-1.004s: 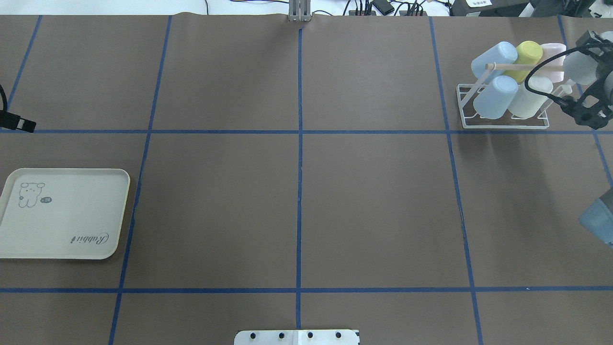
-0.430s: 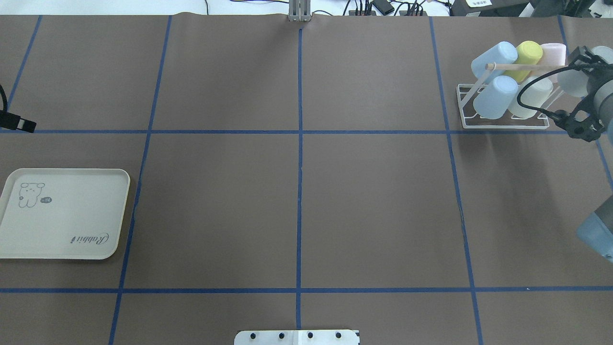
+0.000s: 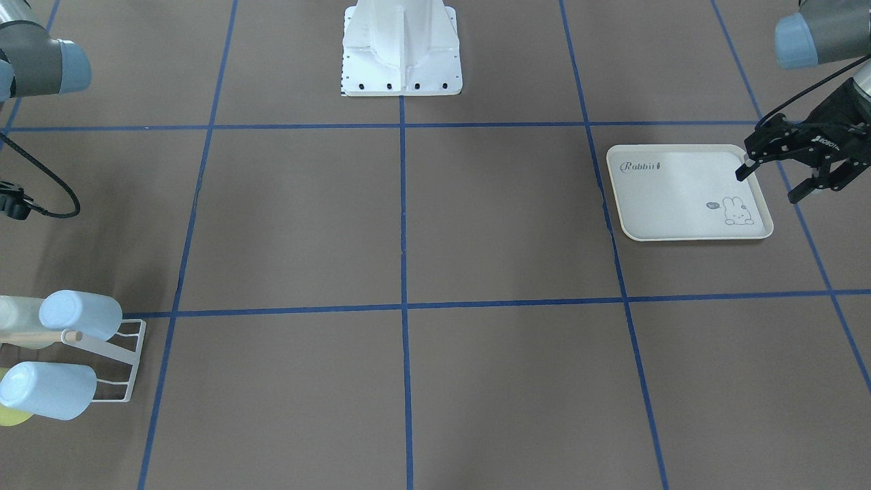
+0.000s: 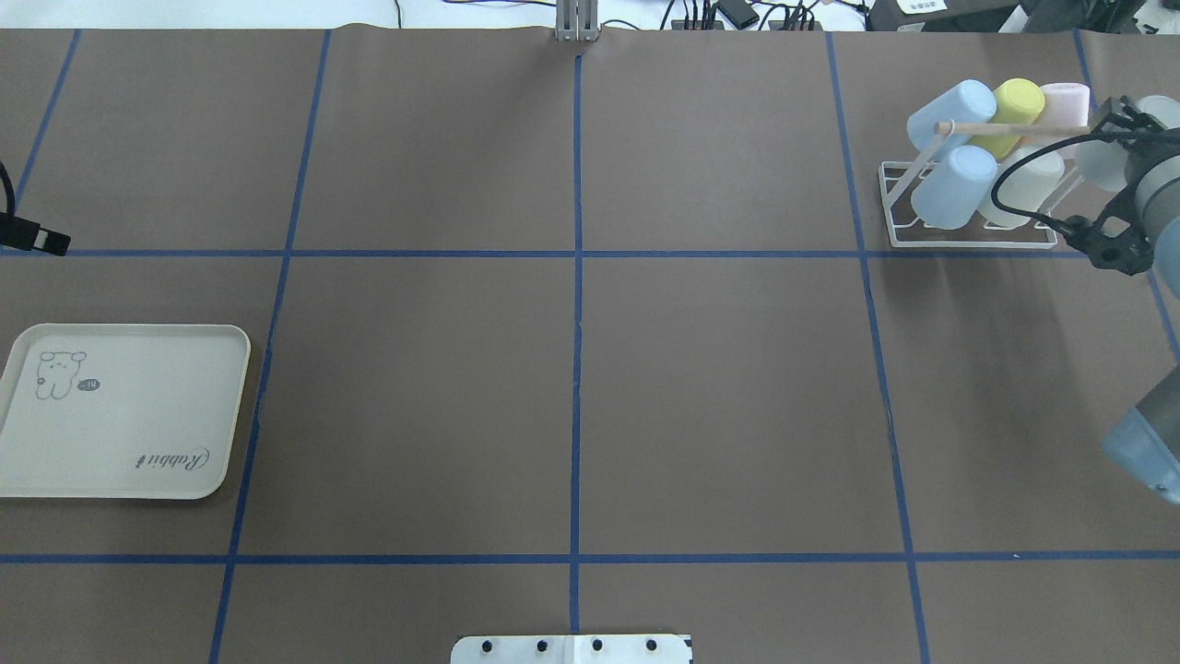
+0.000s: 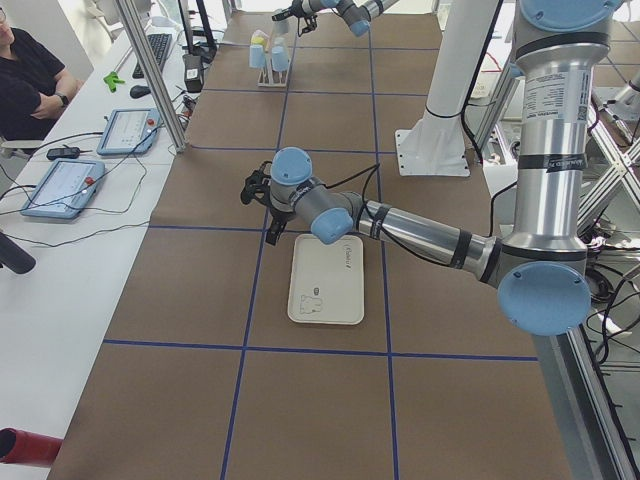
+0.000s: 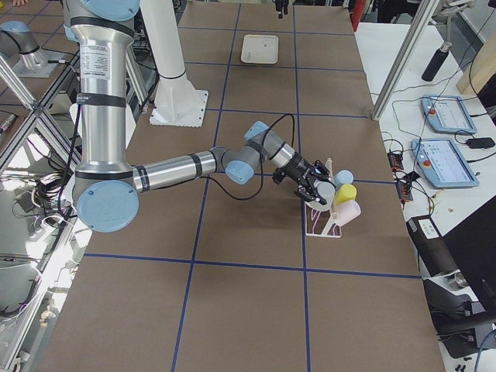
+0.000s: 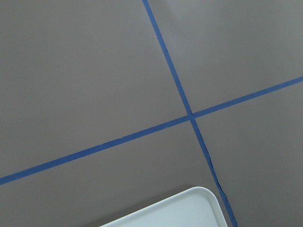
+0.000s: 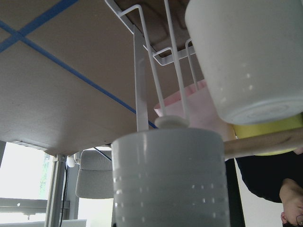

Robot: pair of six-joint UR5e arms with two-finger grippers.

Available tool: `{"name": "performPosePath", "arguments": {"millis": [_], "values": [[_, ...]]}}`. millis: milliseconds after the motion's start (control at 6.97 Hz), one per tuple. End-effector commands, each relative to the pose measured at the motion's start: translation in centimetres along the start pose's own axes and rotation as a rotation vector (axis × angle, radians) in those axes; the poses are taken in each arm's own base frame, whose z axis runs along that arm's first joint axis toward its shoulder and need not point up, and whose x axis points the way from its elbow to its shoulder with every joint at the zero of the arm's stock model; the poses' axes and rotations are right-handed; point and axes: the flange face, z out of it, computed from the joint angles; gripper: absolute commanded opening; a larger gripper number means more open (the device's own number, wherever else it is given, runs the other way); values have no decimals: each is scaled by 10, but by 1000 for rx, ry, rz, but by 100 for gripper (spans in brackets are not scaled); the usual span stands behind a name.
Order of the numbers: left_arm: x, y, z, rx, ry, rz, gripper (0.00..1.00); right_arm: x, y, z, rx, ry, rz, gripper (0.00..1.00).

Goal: Transfer IKEA cup to right arm and place on rack

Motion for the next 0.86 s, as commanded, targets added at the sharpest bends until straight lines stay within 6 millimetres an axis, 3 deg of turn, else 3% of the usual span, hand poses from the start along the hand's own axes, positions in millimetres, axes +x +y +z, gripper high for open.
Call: {"name": "performPosePath", "arguments": {"millis": [0, 717], "values": [[0, 0, 2, -3, 0, -2, 100, 0, -8, 3, 6, -5, -4, 0], [-2, 1, 5, -8, 0, -4, 100, 2, -21, 11, 6, -15, -27, 0]]}}
